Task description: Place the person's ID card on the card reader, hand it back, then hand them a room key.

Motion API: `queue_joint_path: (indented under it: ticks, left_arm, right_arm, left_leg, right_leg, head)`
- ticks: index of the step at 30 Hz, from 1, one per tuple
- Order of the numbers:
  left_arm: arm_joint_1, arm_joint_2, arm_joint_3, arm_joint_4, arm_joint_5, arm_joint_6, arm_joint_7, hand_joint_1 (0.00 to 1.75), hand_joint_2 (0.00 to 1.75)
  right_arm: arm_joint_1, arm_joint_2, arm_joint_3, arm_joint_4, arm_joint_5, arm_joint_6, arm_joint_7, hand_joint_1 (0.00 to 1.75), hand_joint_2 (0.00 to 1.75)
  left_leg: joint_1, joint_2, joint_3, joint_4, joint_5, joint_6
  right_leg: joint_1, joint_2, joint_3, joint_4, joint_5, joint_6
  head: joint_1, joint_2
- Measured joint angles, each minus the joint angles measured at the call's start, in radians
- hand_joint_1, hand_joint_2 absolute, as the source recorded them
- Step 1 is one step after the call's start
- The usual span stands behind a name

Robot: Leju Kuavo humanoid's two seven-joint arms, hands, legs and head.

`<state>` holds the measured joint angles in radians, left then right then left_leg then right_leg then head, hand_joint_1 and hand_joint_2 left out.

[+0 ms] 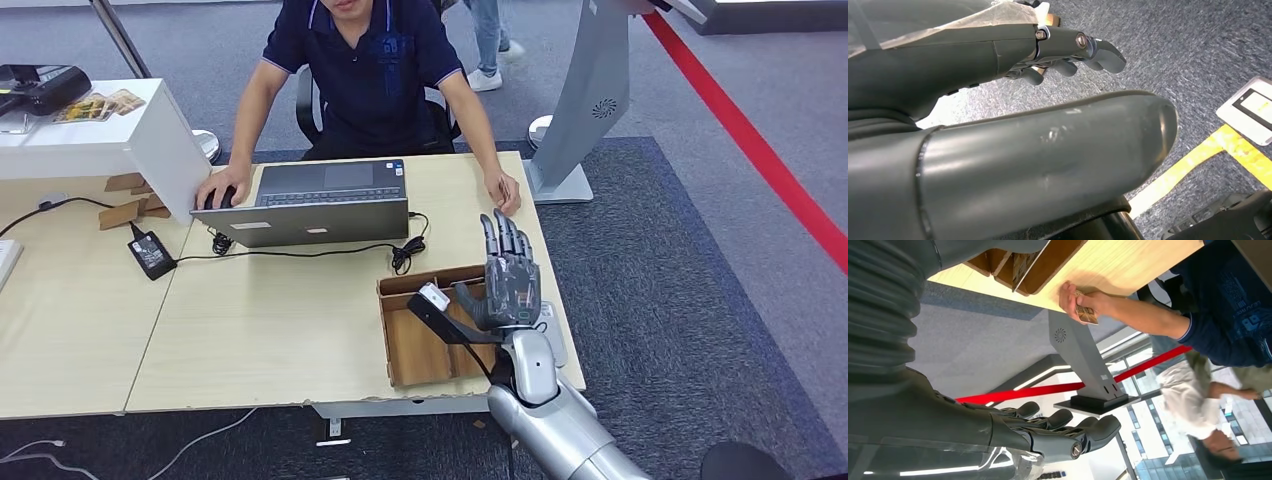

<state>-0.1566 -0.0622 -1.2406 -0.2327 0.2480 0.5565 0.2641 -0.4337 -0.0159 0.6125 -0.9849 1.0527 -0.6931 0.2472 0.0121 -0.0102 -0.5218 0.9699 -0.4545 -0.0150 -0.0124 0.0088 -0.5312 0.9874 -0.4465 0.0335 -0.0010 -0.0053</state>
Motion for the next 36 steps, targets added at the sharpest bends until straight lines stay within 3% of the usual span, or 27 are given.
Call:
queue_joint_path:
  ticks: [36]
  left_arm:
    - [0.000, 0.000, 0.000, 0.000, 0.003, 0.003, -0.002, 0.00, 0.00]
  right_arm:
    - [0.003, -0.006, 0.015, 0.007, -0.035, 0.000, 0.014, 0.00, 1.75]
  left_leg:
    - [0.000, 0.000, 0.000, 0.000, 0.000, 0.000]
  right_leg:
    - [0.000, 0.000, 0.000, 0.000, 0.000, 0.000]
  head:
    - [0.000, 0.000]
